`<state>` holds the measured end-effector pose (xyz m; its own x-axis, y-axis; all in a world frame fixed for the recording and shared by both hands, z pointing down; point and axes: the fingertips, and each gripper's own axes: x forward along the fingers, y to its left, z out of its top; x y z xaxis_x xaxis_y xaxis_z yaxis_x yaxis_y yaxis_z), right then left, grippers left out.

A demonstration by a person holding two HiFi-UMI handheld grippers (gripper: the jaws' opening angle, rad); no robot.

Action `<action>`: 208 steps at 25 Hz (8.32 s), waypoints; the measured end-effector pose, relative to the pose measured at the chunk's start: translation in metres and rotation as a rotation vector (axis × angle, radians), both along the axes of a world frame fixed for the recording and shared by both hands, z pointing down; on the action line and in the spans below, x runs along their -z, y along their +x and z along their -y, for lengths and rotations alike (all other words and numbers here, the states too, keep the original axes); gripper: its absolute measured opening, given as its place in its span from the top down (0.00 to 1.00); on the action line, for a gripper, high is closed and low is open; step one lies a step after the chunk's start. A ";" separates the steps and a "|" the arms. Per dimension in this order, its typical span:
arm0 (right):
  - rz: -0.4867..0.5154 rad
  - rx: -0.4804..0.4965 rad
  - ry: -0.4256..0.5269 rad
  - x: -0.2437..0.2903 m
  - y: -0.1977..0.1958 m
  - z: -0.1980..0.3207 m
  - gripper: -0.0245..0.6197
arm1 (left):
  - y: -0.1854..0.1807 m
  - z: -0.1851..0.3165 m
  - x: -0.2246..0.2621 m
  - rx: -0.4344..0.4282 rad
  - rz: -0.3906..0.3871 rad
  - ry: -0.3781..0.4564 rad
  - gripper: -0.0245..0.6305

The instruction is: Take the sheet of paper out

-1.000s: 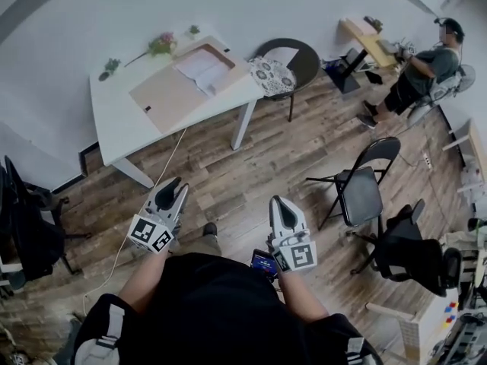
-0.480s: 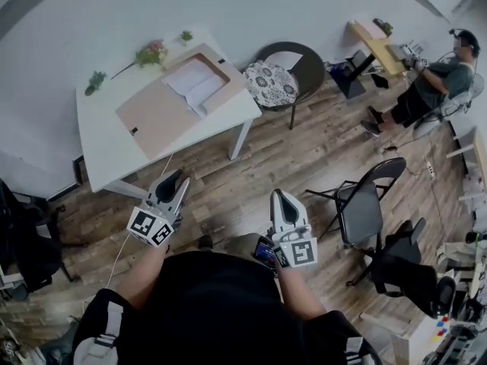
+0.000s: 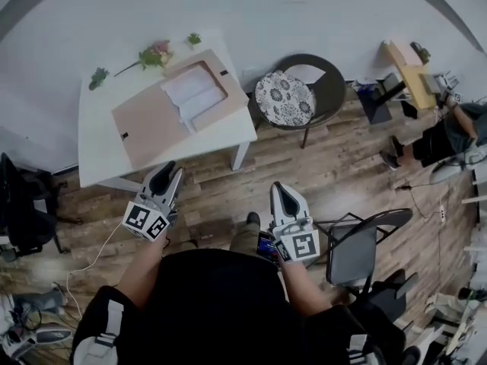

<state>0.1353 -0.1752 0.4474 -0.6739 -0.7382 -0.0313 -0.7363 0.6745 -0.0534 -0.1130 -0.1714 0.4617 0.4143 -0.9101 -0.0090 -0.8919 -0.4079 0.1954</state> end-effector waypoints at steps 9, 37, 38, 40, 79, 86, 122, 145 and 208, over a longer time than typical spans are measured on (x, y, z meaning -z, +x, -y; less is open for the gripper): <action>0.001 0.256 -0.070 -0.002 0.053 0.089 0.94 | 0.023 0.051 0.030 0.288 -0.130 0.009 0.82; -0.090 0.450 -0.093 -0.021 -0.103 0.331 0.94 | -0.118 0.202 -0.095 0.301 -0.292 -0.358 0.79; -0.095 0.455 -0.096 -0.021 -0.116 0.341 0.95 | -0.123 0.209 -0.104 0.288 -0.302 -0.388 0.79; -0.109 0.463 -0.107 -0.025 -0.139 0.360 0.94 | -0.133 0.223 -0.124 0.270 -0.303 -0.462 0.79; -0.160 0.498 -0.178 -0.054 -0.201 0.410 0.94 | -0.171 0.248 -0.200 0.312 -0.193 -0.882 0.96; -0.093 0.490 -0.116 -0.030 -0.166 0.372 0.94 | -0.186 0.215 -0.117 0.422 -0.074 -0.714 0.96; 0.047 0.401 0.019 0.004 0.058 0.159 0.95 | 0.048 -0.009 0.058 0.640 0.157 0.041 0.96; -0.061 0.328 0.018 0.004 -0.003 -0.066 0.95 | -0.014 -0.215 0.026 0.557 0.096 0.020 0.96; -0.037 0.333 -0.025 -0.021 0.137 -0.319 0.95 | 0.128 -0.479 -0.019 0.549 0.039 -0.089 0.96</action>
